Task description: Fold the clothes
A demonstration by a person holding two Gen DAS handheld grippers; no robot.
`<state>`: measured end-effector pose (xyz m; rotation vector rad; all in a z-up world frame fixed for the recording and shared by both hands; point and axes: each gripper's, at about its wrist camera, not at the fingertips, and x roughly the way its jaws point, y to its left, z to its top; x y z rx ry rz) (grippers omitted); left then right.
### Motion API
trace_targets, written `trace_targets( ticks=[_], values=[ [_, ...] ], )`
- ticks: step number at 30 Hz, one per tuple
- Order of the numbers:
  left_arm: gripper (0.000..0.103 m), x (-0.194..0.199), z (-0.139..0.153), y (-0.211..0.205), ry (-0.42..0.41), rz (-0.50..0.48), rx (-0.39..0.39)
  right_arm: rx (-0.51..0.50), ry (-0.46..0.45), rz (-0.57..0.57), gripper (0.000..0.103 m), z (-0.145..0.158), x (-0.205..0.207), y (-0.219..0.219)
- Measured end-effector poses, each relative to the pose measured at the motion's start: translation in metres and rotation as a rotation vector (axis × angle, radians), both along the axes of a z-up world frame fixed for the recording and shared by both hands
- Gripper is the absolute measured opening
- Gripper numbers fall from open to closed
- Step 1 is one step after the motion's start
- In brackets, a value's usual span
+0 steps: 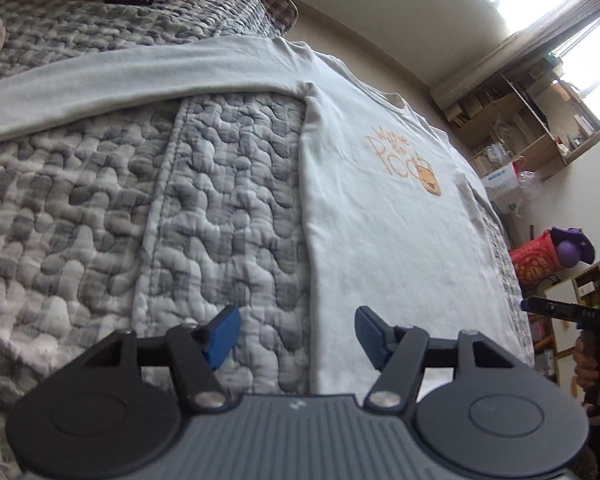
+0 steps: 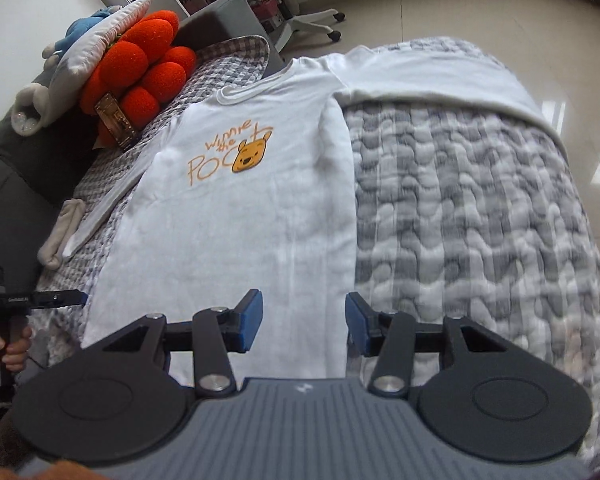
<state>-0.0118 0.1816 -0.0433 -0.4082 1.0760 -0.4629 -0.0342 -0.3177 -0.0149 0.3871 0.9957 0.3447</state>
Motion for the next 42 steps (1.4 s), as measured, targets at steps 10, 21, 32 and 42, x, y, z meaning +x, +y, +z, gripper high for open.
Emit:
trace_targets(
  ticks=[10,21,32,42],
  values=[
    [0.052,-0.011,-0.031,0.018,0.165,-0.066,-0.224,0.266,0.131,-0.004,0.046,-0.038,-0.046,-0.037],
    [0.008,-0.018,-0.042,-0.003,0.160,-0.075,-0.208,0.329,0.086,-0.008,0.007,-0.034,-0.059,-0.035],
    [0.006,-0.042,-0.018,-0.005,0.048,-0.087,-0.109,0.227,0.047,0.034,0.004,-0.024,-0.070,-0.018],
    [0.021,-0.033,-0.028,0.006,0.039,-0.118,-0.083,0.220,0.060,0.055,0.014,-0.046,-0.074,-0.027]
  ],
)
